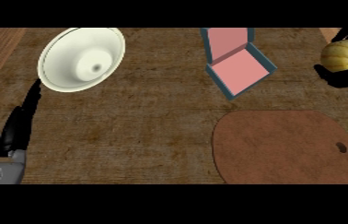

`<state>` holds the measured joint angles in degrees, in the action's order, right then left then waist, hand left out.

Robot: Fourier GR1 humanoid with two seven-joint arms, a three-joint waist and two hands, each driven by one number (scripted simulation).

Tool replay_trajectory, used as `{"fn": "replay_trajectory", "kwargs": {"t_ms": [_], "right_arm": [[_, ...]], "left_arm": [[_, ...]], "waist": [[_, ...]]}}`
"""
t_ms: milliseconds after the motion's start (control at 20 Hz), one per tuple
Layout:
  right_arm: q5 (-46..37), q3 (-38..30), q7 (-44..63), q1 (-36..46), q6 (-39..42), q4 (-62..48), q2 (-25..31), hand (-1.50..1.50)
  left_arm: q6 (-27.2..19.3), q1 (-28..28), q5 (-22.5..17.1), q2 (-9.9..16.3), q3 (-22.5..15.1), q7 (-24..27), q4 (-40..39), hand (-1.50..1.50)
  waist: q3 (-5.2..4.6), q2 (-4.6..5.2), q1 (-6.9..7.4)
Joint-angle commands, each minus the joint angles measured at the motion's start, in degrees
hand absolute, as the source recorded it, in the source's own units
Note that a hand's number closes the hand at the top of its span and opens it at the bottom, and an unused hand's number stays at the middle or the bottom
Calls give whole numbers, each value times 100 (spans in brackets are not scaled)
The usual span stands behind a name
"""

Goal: Pick the squash from the cutting board and place it in the cardboard box

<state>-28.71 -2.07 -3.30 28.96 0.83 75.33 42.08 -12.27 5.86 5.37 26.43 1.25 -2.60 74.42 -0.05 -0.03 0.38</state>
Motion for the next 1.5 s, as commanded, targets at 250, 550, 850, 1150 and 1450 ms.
{"fn": "replay_trajectory", "kwargs": {"t_ms": [250, 550, 850, 1150, 1450], "right_arm": [[-85, 63, 514, 1878, 1, -1518, -1023, 150], [24, -149, 953, 2951, 123, -2553, -1486, 150], [-269, -203, 392, 3422, -540, -4119, -1980, 150], [-822, -41, 370, 3988, -1217, -5347, -2251, 150], [-380, -630, 727, 4277, -1133, -6131, -2319, -150]], "left_arm": [[150, 183, 95, 42, 131, -179, 44, 0], [150, 3, 150, -136, 142, 166, 0, 0], [54, -91, 285, -299, 115, 344, -83, 0], [121, 347, 388, -374, -53, -74, 76, 0], [232, 535, 353, -240, 67, -168, 48, 0]], "waist": [[5, 44, 128], [3, 47, 135], [5, 91, 209], [6, 156, 317], [12, 190, 388]]}}
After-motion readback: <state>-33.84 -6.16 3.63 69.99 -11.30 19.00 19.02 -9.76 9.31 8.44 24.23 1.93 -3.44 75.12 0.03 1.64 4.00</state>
